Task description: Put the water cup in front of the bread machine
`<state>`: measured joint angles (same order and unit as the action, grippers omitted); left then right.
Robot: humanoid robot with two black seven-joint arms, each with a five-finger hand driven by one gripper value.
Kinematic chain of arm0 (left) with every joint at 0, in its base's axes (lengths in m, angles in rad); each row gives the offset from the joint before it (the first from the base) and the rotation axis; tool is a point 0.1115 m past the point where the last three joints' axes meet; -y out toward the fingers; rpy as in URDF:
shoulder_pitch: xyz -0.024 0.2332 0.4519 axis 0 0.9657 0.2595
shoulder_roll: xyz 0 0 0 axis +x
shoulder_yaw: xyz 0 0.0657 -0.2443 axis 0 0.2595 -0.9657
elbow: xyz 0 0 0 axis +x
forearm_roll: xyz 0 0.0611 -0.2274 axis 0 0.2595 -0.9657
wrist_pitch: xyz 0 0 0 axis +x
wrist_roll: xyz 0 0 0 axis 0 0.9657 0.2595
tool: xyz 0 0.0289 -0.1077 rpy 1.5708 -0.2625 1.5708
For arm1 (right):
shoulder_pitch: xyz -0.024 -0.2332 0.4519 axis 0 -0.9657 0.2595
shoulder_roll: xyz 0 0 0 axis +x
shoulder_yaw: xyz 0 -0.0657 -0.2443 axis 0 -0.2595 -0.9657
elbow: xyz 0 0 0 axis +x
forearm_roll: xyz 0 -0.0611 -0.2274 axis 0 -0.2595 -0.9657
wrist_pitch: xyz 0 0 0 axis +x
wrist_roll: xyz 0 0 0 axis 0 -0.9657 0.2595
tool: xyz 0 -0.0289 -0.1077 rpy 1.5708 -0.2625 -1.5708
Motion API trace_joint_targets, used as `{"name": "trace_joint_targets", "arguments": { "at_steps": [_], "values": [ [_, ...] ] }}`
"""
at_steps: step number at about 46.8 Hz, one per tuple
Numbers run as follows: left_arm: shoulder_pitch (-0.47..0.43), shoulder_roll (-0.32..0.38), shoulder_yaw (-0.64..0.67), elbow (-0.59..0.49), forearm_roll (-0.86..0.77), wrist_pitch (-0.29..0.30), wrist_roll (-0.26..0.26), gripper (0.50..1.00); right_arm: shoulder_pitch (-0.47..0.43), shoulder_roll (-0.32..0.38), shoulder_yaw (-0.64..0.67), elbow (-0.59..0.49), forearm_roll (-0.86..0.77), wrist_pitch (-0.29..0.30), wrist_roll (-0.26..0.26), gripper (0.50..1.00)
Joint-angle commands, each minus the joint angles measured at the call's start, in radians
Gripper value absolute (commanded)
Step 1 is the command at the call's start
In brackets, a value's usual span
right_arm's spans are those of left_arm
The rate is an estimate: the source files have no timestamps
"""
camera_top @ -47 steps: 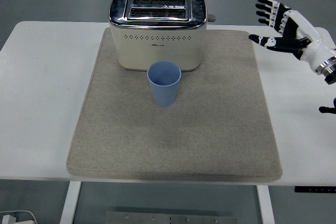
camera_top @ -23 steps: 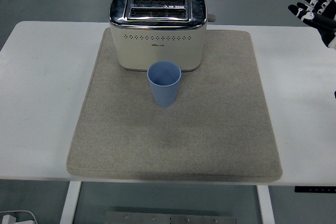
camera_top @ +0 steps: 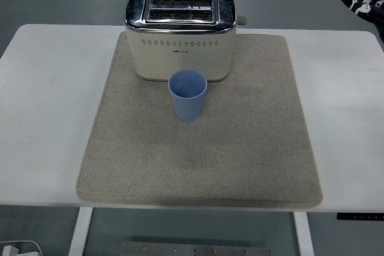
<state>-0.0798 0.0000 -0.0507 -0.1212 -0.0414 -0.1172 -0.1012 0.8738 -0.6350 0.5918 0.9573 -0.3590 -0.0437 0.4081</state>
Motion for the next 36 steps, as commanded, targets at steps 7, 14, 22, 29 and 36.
{"name": "trace_joint_targets", "arguments": {
  "at_steps": [7, 14, 22, 29, 36],
  "values": [
    [0.0, 0.0, -0.001, 0.0, 0.0, 0.001, 0.0, 1.0, 0.007, 0.012, 0.0, -0.046, 0.0, 0.001, 0.0, 0.913],
    [0.0, 0.0, 0.0, 0.0, 0.0, 0.001, 0.0, 1.0, 0.007, 0.021, 0.002, -0.051, 0.002, -0.001, 0.0, 0.913],
    [0.0, 0.0, -0.001, 0.0, 0.0, 0.001, 0.0, 1.0, -0.001, 0.069, -0.015, -0.052, 0.006, -0.008, -0.003, 0.913],
    [0.0, 0.0, 0.0, 0.0, 0.0, -0.001, 0.0, 1.0, -0.029, 0.146, -0.015, -0.097, 0.018, -0.027, -0.021, 0.913],
    [0.0, 0.0, 0.0, 0.0, 0.0, 0.001, 0.0, 1.0, -0.026, 0.227, -0.015, -0.19, 0.025, -0.024, -0.052, 0.913]
  ]
}}
